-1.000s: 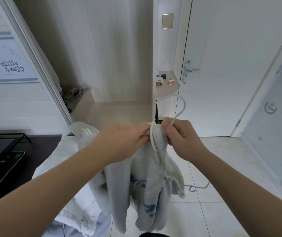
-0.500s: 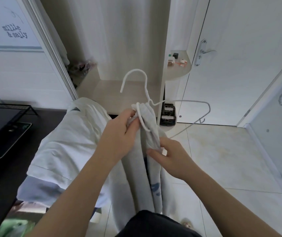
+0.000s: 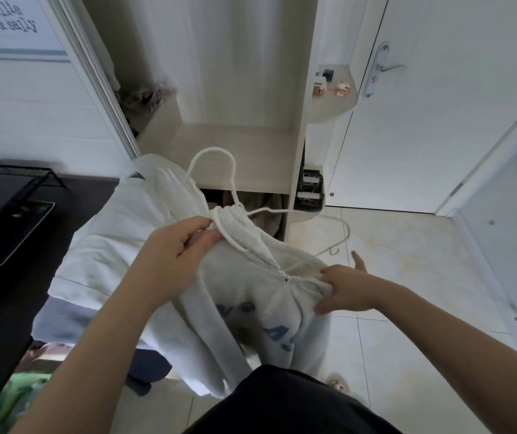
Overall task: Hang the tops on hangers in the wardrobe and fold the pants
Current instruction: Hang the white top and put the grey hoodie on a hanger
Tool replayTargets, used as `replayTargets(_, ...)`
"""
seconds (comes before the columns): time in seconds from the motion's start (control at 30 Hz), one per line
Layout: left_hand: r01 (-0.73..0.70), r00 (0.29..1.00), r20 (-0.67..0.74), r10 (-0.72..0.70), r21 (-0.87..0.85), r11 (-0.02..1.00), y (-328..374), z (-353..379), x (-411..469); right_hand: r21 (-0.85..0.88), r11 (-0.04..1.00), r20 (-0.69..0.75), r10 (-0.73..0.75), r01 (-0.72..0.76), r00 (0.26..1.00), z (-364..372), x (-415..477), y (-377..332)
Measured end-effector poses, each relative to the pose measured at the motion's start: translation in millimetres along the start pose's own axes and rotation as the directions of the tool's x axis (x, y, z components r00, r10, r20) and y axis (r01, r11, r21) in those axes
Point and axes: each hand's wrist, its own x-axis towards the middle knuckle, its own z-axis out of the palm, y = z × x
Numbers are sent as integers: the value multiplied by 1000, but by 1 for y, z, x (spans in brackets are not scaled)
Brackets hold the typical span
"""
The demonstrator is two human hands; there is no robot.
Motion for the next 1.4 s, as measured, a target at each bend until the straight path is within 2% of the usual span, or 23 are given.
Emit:
replayTargets(0.1,46,995,85,-48,28,999,-8,-6,-5,-76,997,-62,7,-12,998,-9,-2,17)
replayTargets(0.17,66,991,111,-69,24,997,-11,-9,-6,-108,994,-156,-18,1,988,-15,-4,21)
replayTargets(0.33,137,958,244,-153,83,987,-20,-19,-5,-154,987,-396,-103,45,912,-46,-21,10)
replayTargets(0.4,121,946,290,-146,103,987,-15,-14,-3,-99,976,-457,-220,197,862,-63,-28,-9)
replayTargets(0.47,52,949,303,-86,119,992,-4,0,1,-41,933,-441,-337,356,832,-75,-32,-40)
replayTargets(0.57,-43,955,298,-1,141,989,11,22,8,-34,881,-407,-443,472,799,-82,-33,-81)
replayTargets(0.7,-87,955,293,48,124,988,11,20,14,93,840,-417,-454,534,787,-95,-39,-90)
replayTargets(0.8,-102,955,290,65,112,988,3,2,20,218,782,-510,-419,584,751,-101,-47,-77)
replayTargets(0.9,-57,982,184,51,27,998,-9,-18,24,312,729,-629,-322,609,708,-105,-54,-53)
replayTargets(0.97,-39,992,116,41,-23,999,-15,-23,25,382,704,-653,-253,599,714,-106,-56,-43)
replayTargets(1.03,-37,996,81,40,-38,999,-17,-19,28,441,707,-617,-208,552,759,-105,-54,-42)
replayTargets(1.1,-34,997,71,37,-45,998,-16,-10,30,526,692,-519,-199,494,831,-104,-51,-44)
replayTargets(1.17,-43,997,62,46,-41,998,-12,-2,31,539,709,-408,-252,455,877,-105,-52,-47)
replayTargets(1.4,-89,994,-58,89,6,996,0,6,32,595,686,-176,-399,420,900,-118,-58,-55)
